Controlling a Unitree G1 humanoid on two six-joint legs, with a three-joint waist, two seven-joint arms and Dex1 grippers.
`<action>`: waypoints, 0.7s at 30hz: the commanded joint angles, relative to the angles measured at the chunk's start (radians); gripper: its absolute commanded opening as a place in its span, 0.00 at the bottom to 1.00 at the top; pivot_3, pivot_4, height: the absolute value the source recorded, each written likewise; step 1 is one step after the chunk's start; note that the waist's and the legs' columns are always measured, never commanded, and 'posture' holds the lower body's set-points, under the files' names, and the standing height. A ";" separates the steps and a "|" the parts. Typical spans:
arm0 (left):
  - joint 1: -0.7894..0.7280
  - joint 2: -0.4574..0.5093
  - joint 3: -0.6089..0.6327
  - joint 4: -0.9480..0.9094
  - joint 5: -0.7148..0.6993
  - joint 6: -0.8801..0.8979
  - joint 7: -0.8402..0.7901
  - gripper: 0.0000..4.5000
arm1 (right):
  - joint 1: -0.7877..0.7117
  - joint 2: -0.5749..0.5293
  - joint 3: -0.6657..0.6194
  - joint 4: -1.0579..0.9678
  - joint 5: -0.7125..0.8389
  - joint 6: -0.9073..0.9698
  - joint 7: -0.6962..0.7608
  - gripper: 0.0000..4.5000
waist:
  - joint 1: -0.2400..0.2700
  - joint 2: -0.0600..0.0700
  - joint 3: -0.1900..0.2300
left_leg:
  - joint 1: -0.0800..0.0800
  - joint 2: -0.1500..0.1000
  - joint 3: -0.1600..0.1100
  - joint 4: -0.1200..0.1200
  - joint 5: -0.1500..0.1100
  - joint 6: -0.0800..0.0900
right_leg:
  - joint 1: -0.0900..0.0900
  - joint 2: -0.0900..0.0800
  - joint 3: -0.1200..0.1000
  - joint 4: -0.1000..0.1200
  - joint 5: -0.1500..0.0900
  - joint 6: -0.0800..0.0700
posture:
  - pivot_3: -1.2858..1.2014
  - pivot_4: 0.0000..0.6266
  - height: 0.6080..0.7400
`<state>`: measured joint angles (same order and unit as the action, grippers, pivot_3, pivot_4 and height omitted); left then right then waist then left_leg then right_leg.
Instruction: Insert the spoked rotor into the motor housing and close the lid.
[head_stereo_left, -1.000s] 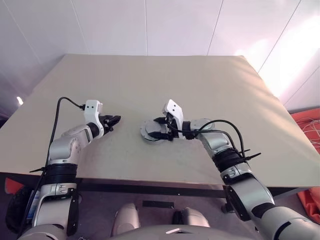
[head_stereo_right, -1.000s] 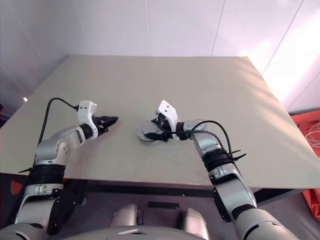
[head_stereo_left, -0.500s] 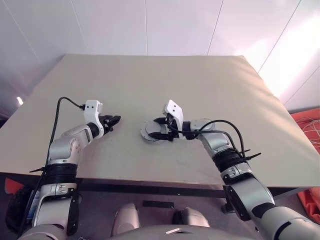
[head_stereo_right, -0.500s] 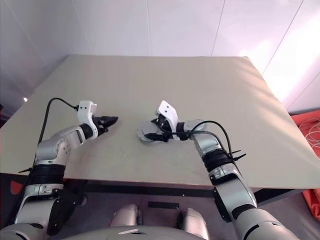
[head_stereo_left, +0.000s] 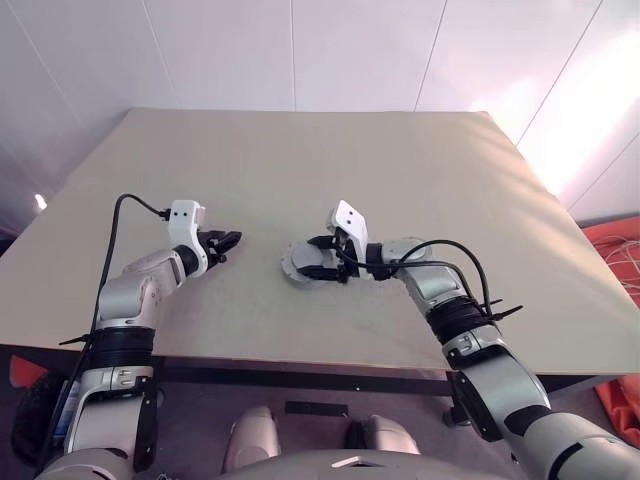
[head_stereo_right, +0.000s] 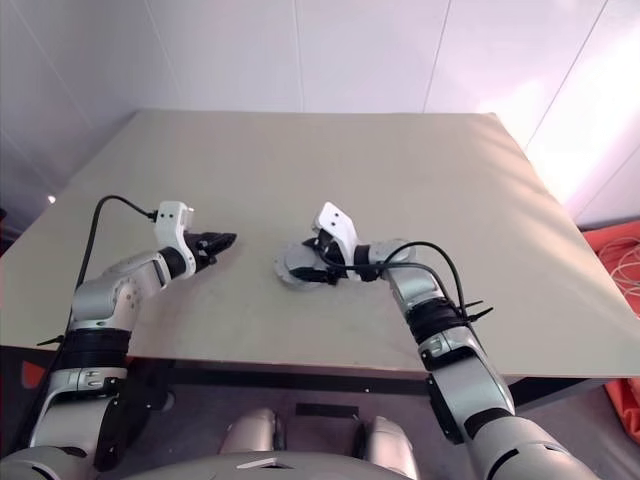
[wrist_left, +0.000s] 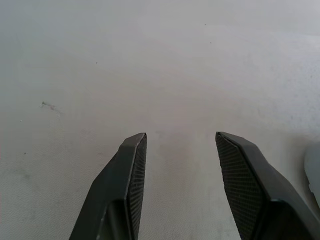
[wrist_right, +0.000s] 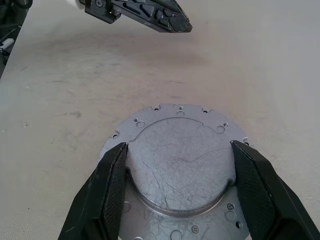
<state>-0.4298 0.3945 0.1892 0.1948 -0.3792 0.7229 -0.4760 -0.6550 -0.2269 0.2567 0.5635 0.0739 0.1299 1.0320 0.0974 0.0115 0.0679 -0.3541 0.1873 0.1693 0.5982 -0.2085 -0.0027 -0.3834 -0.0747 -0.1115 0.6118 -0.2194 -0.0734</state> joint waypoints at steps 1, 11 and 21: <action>-0.013 0.015 0.010 -0.036 -0.006 -0.007 -0.003 0.52 | -0.003 0.002 0.006 0.046 -0.024 -0.005 -0.021 0.70 | 0.000 0.000 0.000 | 0.001 0.000 0.000 0.000 0.000 0.000 | 0.001 0.000 0.000 0.000 0.000 0.000 | 0.52 0.00 1.00; -0.010 0.024 0.013 -0.042 -0.007 -0.002 -0.004 0.52 | 0.000 -0.005 0.016 0.069 -0.025 -0.011 -0.003 0.70 | 0.000 0.000 0.000 | 0.010 0.000 0.000 0.000 0.000 0.000 | 0.011 0.000 0.000 -0.001 -0.003 0.005 | 0.52 0.00 1.00; -0.014 0.020 0.011 -0.038 -0.008 -0.006 -0.004 0.52 | -0.003 -0.023 0.018 0.074 -0.033 -0.008 0.018 0.70 | 0.000 0.000 0.000 | 0.009 0.000 0.000 0.000 -0.001 0.001 | 0.012 0.000 0.000 -0.003 0.000 0.001 | 0.52 0.00 1.00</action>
<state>-0.4277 0.4021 0.1894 0.1892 -0.3796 0.7278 -0.4763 -0.6626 -0.2290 0.2578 0.6003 0.0738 0.1044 1.0470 0.0977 0.0116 0.0678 -0.3450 0.1873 0.1692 0.5980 -0.2096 -0.0012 -0.3717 -0.0747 -0.1115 0.6084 -0.2197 -0.0729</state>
